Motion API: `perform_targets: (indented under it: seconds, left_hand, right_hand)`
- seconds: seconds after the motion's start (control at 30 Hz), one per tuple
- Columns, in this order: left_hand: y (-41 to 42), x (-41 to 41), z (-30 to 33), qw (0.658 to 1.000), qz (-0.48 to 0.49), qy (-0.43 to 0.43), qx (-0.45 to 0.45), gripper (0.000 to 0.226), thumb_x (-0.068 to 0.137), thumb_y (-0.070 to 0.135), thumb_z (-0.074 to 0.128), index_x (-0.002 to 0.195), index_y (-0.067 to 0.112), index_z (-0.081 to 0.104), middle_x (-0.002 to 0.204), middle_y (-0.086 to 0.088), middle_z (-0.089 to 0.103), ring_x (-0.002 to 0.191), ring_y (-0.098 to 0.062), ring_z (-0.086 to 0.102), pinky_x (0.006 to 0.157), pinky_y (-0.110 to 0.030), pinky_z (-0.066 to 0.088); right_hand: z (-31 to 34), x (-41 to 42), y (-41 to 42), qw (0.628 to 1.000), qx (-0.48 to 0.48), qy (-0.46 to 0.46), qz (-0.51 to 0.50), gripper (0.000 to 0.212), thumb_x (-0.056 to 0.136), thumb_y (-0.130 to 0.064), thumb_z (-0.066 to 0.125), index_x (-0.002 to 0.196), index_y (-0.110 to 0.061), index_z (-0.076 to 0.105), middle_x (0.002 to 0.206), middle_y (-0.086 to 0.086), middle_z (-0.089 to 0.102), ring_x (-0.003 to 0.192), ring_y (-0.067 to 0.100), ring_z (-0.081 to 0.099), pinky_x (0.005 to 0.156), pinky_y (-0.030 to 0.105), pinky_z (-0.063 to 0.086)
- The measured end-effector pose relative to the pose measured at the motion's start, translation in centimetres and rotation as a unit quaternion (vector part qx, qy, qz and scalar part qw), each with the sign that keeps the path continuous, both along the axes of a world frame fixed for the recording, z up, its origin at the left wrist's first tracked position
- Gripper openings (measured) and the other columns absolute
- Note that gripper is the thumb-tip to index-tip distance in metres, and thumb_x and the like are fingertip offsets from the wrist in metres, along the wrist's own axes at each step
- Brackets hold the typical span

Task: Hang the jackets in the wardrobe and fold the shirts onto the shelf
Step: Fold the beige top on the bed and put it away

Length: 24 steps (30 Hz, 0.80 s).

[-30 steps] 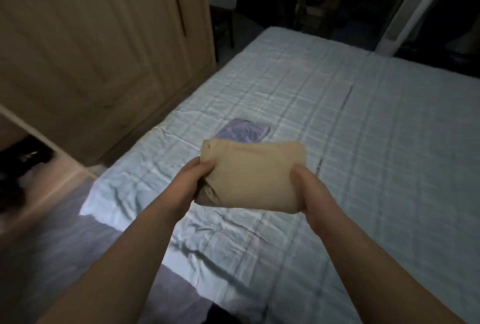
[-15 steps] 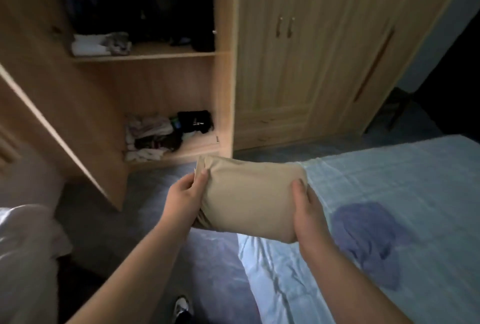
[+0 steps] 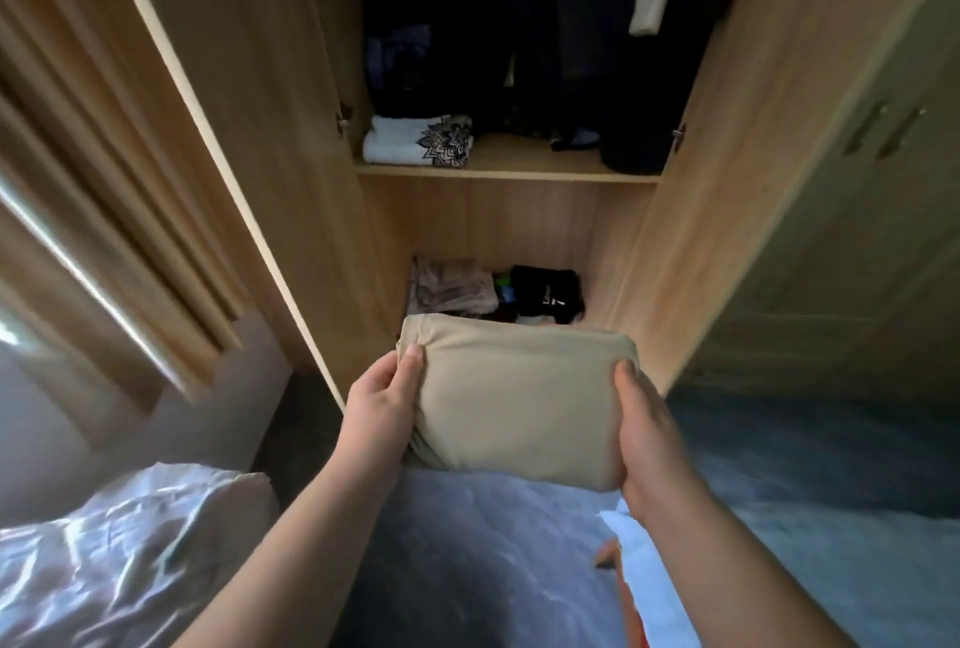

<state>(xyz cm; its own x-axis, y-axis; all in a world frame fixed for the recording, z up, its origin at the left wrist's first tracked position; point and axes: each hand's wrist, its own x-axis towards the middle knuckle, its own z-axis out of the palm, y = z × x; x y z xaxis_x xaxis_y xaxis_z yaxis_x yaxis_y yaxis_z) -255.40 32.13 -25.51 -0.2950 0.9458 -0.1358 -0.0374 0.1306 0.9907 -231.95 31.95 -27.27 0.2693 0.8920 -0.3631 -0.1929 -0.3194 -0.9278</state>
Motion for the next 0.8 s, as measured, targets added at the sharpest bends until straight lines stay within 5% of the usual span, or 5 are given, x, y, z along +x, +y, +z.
perform_targets:
  seconds: [0.23, 0.37, 0.5, 0.67, 0.8]
  left_hand:
    - [12.3, -0.1, 0.1, 1.000, 0.015, 0.001, 0.010, 0.028, 0.098, 0.036, 0.057, 0.088, 0.016, 0.074, 0.079, 0.007, 0.073, 0.075, -0.005, 0.061, 0.074, -0.029, 0.048]
    - [20.5, 0.5, 0.6, 0.998, 0.045, 0.013, 0.031, 0.031, 0.098, 0.034, 0.057, 0.082, 0.011, 0.070, 0.068, 0.009, 0.064, 0.067, -0.004, 0.054, 0.062, -0.022, 0.044]
    - [28.1, 0.7, 2.0, 0.996, 0.076, 0.025, 0.035, 0.034, 0.098, 0.033, 0.056, 0.078, 0.007, 0.066, 0.065, 0.008, 0.060, 0.065, -0.005, 0.052, 0.060, -0.020, 0.042]
    - [36.5, -0.9, 3.8, 0.988, 0.135, 0.066, 0.037, 0.039, 0.097, 0.039, 0.057, 0.079, 0.005, 0.065, 0.069, 0.004, 0.059, 0.067, -0.006, 0.051, 0.061, -0.020, 0.042]
    - [42.1, -3.5, 3.5, 0.983, 0.161, 0.086, 0.006, 0.044, 0.095, 0.048, 0.056, 0.084, 0.006, 0.066, 0.075, 0.000, 0.062, 0.074, -0.012, 0.055, 0.070, -0.031, 0.043]
  right_hand:
    - [-0.1, -0.1, 13.1, 1.000, 0.023, 0.007, 0.020, 0.041, 0.091, -0.066, 0.049, 0.116, -0.038, 0.065, 0.114, -0.005, 0.070, 0.107, 0.017, 0.067, 0.094, 0.049, 0.054]
    - [-1.3, 0.5, 22.8, 0.999, 0.009, 0.023, 0.042, 0.062, 0.070, -0.089, 0.052, 0.120, -0.053, 0.061, 0.134, -0.008, 0.059, 0.135, 0.021, 0.046, 0.106, 0.057, 0.043]
    - [0.1, 0.4, 32.1, 0.996, 0.019, 0.033, 0.079, 0.046, 0.087, -0.070, 0.052, 0.118, -0.039, 0.064, 0.113, -0.005, 0.071, 0.107, 0.022, 0.066, 0.094, 0.053, 0.053]
    - [2.9, -1.7, 43.1, 0.992, 0.043, 0.033, 0.116, 0.040, 0.096, -0.054, 0.052, 0.120, -0.023, 0.063, 0.103, -0.003, 0.072, 0.093, 0.018, 0.069, 0.079, 0.036, 0.056]
    - [3.2, -4.3, 49.4, 0.989, 0.038, 0.015, 0.145, 0.045, 0.092, -0.058, 0.056, 0.113, -0.020, 0.066, 0.099, -0.005, 0.074, 0.093, 0.017, 0.070, 0.089, 0.042, 0.056]
